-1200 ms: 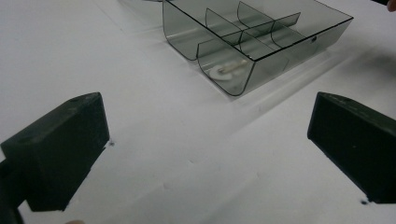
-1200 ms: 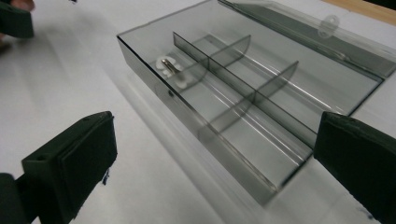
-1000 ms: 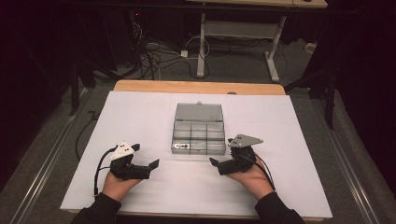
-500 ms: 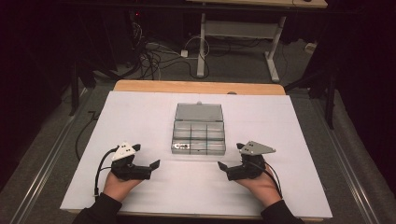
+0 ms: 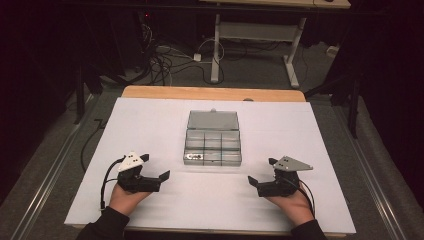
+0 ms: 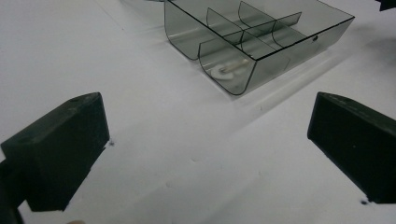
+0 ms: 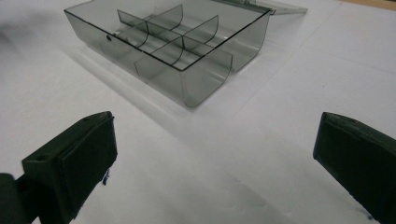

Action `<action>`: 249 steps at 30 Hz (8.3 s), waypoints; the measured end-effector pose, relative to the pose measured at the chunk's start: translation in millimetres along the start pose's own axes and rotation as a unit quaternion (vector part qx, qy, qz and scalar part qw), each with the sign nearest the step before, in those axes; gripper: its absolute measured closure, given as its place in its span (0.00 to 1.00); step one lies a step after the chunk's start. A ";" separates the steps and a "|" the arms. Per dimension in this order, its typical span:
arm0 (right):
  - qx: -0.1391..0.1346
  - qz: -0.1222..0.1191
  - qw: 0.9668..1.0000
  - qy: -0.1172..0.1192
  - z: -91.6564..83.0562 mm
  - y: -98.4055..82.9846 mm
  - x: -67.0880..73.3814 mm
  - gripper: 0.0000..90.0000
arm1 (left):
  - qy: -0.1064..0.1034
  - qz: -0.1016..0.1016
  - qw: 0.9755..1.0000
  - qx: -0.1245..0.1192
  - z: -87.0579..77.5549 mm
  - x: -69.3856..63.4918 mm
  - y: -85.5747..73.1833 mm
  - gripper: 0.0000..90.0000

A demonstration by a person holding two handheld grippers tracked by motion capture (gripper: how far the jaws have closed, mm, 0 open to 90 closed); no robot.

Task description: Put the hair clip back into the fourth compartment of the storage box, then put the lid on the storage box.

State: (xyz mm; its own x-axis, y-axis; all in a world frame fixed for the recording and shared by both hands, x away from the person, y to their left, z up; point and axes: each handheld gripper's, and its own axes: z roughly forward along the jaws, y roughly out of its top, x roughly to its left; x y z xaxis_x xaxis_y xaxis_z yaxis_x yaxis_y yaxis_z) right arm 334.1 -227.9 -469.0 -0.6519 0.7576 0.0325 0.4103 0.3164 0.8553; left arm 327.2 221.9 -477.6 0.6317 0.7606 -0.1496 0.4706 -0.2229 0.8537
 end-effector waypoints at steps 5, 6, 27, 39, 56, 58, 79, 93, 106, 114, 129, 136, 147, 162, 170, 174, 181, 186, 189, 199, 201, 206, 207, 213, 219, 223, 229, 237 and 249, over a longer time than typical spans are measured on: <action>-0.002 -0.003 1.000 -0.002 0.0 0.9 0.3 0.00 | 0.000 0.001 1.000 0.002 1.4 0.1 -0.1 0.00; -0.001 -0.005 1.000 -0.003 0.4 0.8 0.5 0.00 | -0.001 0.001 1.000 0.003 1.9 0.1 -0.2 0.00; -0.002 0.009 1.000 -0.016 10.3 5.5 -2.5 0.00 | 0.007 -0.007 1.000 0.001 9.1 0.8 8.7 0.00; -0.008 0.013 1.000 -0.018 21.9 13.8 -5.8 0.01 | 0.002 -0.022 1.000 0.007 18.6 0.7 16.9 0.00; -0.021 0.026 0.999 -0.016 37.9 35.3 -23.9 0.01 | -0.007 -0.032 0.999 0.021 47.8 21.4 45.4 0.00; -0.020 0.025 0.999 -0.017 39.8 38.1 -26.1 0.01 | -0.004 -0.032 0.999 0.023 50.0 24.0 48.8 0.00; 0.009 0.042 0.999 -0.023 88.3 72.0 -49.5 0.12 | 0.024 -0.039 0.998 0.050 101.1 53.9 90.5 0.02; 0.023 0.065 0.997 -0.038 118.6 97.6 -70.9 0.19 | 0.033 -0.050 0.996 0.069 132.8 62.2 113.4 0.09; 0.053 0.107 0.993 -0.022 150.2 102.7 -79.2 0.20 | 0.019 -0.085 0.993 0.083 157.4 59.7 115.4 0.15; 0.058 0.124 0.990 -0.014 156.9 102.8 -80.5 0.21 | -0.007 -0.109 0.991 0.082 165.1 58.6 114.6 0.17; 0.075 0.214 0.971 0.075 170.6 93.1 -90.2 0.27 | -0.037 -0.141 0.987 0.075 173.1 57.2 110.9 0.23; 0.071 0.235 0.965 0.097 173.4 91.0 -89.0 0.33 | -0.025 -0.143 0.986 0.078 173.7 61.1 109.6 0.25; 0.055 0.246 0.962 0.108 169.8 90.0 -88.0 0.47 | -0.046 -0.148 0.985 0.075 173.0 60.8 110.9 0.30; 0.020 0.179 0.982 0.064 148.7 99.4 -76.1 0.66 | -0.030 -0.093 0.993 0.062 158.8 49.1 122.7 0.51; 0.014 0.132 0.991 0.035 135.8 103.6 -67.0 0.71 | -0.015 -0.063 0.997 0.049 147.2 43.7 125.2 0.63; 0.018 0.113 0.993 0.029 132.6 105.3 -63.5 0.70 | -0.012 -0.054 0.997 0.047 142.7 40.2 124.2 0.65; 0.010 0.098 0.995 0.023 126.3 105.0 -59.2 0.68 | -0.013 -0.039 0.998 0.045 137.4 34.8 123.8 0.65; -0.002 0.092 0.996 0.016 120.3 104.7 -57.9 0.69 | -0.009 -0.031 0.999 0.043 135.5 31.3 122.4 0.65; -0.003 0.084 0.996 0.013 118.2 106.1 -56.4 0.69 | -0.011 -0.034 0.999 0.039 134.2 31.5 120.6 0.65; -0.020 0.082 0.996 0.009 107.2 109.5 -53.8 0.73 | -0.018 -0.036 0.999 0.031 127.5 31.6 117.1 0.65; -0.023 0.080 0.997 0.007 104.6 111.0 -52.8 0.73 | -0.017 -0.032 0.999 0.031 126.3 30.4 117.7 0.65; -0.019 0.067 0.998 0.000 101.1 111.7 -48.8 0.74 | -0.017 -0.028 0.999 0.031 124.3 29.1 118.3 0.65; -0.019 0.067 0.998 -0.001 100.1 111.1 -48.3 0.74 | -0.017 -0.027 0.999 0.031 123.9 28.9 118.3 0.65; -0.025 0.068 0.997 0.000 94.0 107.6 -47.6 0.74 | -0.017 -0.028 0.999 0.023 119.9 26.6 117.9 0.63; -0.022 0.064 0.998 -0.008 83.7 105.4 -47.2 0.72 | -0.020 -0.026 0.999 0.015 114.1 25.9 117.2 0.63; -0.021 0.067 0.997 -0.011 75.3 99.3 -46.5 0.73 | -0.018 -0.028 0.999 0.008 109.2 25.6 117.1 0.63; -0.020 0.062 0.998 -0.002 63.5 93.2 -39.7 0.84 | -0.016 -0.031 0.999 0.002 103.3 27.2 114.3 0.63; -0.046 0.034 0.998 0.010 55.9 94.0 -22.4 1.00 | -0.015 -0.029 0.999 0.000 97.8 25.8 107.8 0.63; -0.047 0.032 0.998 0.012 54.4 87.5 -15.9 1.00 | -0.009 -0.010 1.000 0.009 92.2 20.2 95.8 0.63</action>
State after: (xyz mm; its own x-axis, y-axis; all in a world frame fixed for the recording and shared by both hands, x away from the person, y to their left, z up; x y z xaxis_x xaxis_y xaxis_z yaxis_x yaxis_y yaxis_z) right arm 415.1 -181.2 -422.8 -0.6423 0.7599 0.0997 0.3905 0.2125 0.8957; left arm 441.8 159.7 -444.8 0.6332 0.7540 -0.1749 0.4940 -0.2197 0.8413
